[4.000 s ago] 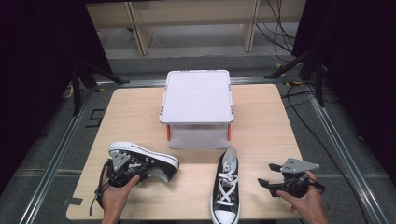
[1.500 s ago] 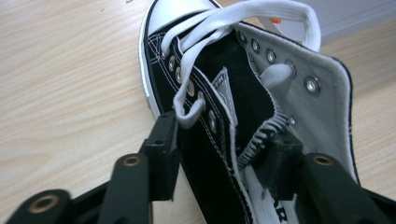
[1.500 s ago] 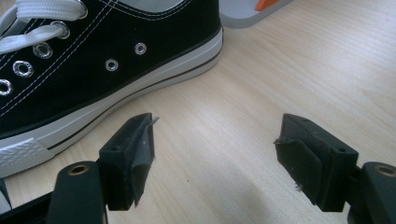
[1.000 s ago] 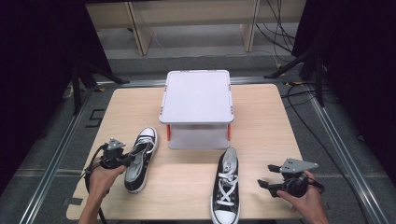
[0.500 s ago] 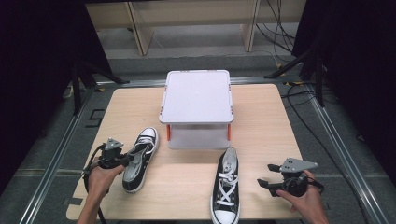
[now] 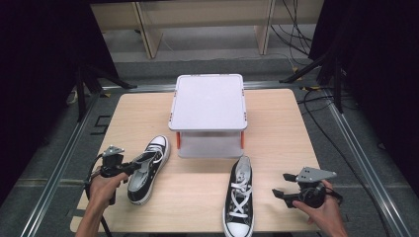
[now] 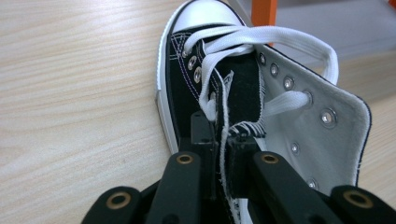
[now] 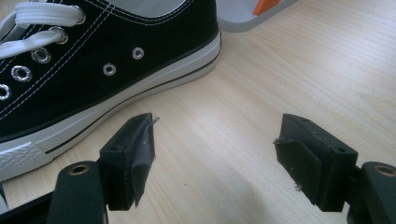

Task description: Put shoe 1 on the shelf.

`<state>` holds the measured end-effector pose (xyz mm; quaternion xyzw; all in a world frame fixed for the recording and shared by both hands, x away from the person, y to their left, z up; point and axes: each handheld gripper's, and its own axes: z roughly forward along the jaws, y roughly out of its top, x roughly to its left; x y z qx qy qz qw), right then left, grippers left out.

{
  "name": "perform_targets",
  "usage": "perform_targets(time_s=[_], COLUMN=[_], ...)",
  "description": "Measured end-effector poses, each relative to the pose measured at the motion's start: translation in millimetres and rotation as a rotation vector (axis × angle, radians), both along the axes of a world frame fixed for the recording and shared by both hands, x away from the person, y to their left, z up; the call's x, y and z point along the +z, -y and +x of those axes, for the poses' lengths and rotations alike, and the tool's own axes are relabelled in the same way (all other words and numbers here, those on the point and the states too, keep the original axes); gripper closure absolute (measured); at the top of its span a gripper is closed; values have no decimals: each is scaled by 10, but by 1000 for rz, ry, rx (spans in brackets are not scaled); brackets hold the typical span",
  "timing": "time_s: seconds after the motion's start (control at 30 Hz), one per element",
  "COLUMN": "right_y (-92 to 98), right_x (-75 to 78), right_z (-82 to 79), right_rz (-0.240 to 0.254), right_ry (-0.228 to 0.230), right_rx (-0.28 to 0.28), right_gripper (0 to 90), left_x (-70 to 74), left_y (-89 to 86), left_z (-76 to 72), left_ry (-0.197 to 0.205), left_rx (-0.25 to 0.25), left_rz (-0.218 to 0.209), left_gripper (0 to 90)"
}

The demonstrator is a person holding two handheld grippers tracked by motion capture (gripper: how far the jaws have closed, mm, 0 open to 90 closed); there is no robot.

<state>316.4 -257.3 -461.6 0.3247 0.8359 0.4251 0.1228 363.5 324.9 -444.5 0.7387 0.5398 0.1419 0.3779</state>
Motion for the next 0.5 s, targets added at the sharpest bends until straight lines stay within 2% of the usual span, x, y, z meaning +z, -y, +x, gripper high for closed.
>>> perform_targets(time_s=[0.03, 0.1, 0.13, 0.17, 0.23, 0.27, 0.3, 0.37, 0.4, 0.43, 0.47, 0.5], right_y=[0, 4, -6, -8, -9, -2, -11, -7, -7, -4, -6, -7], right_x=[-1, -1, 0, -1, -2, -2, 2, 4, 4, 8, 3, 2], right_z=[2, 12, -6, -8, -9, 0, -15, -13, -11, -12, -9, -10], right_rz=[-2, -8, -1, 1, 1, -7, 4, 2, 5, 0, 8, 5], right_ry=[3, 20, -5, -13, -13, 6, -13, -11, -12, -13, -13, -10], right_rx=[1, 10, -9, -10, -10, -5, -13, -15, -13, -17, -11, -15], right_gripper=[282, 282, 282, 282, 282, 282, 282, 282, 281, 282, 282, 282], left_x=[28, 58, 81, 150, 177, 225, 262, 388, 388, 421, 502, 502], left_y=[0, -10, -11, -17, -4, -16, -8, -10, -10, 9, 1, 1], left_z=[8, 10, 18, 28, 36, 44, 54, 84, 84, 94, 117, 117], left_ry=[-3, -5, -6, -6, -2, -14, -14, -28, -28, -22, -21, -21], left_rx=[13, 2, 6, -10, -8, -29, -35, -60, -60, -44, -55, -55], left_rz=[-51, -52, -64, -72, -86, -70, -74, -71, -71, -100, -104, -104], left_gripper=[845, 845, 845, 845, 845, 845, 845, 845, 844, 844, 844, 845])
